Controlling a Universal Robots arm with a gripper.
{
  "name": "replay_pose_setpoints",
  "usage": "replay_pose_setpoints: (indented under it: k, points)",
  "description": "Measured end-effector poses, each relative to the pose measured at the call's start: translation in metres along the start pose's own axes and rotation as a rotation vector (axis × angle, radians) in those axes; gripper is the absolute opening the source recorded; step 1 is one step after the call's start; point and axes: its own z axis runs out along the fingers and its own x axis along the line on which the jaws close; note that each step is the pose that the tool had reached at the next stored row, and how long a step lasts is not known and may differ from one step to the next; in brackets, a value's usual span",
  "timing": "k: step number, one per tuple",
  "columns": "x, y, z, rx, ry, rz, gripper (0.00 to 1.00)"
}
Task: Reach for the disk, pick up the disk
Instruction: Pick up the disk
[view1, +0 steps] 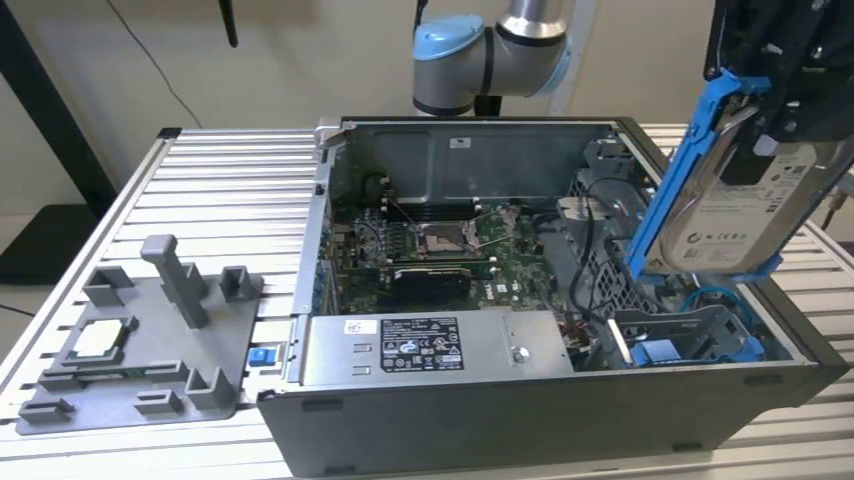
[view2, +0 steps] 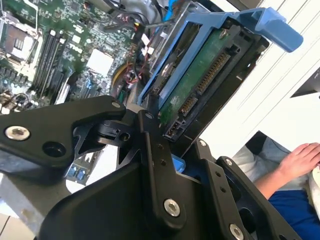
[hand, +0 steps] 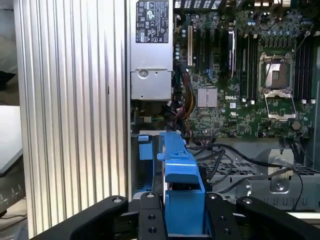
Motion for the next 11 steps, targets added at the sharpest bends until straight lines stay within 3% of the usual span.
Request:
replay_pose_setpoints:
  k: [6,11]
  points:
    - [0.0193,-0.0007,0.0053,0.0,0.0,0.003,0.0]
    - [0.0204,-0.0007,0.0068,0.0,0.0001,0.003,0.0]
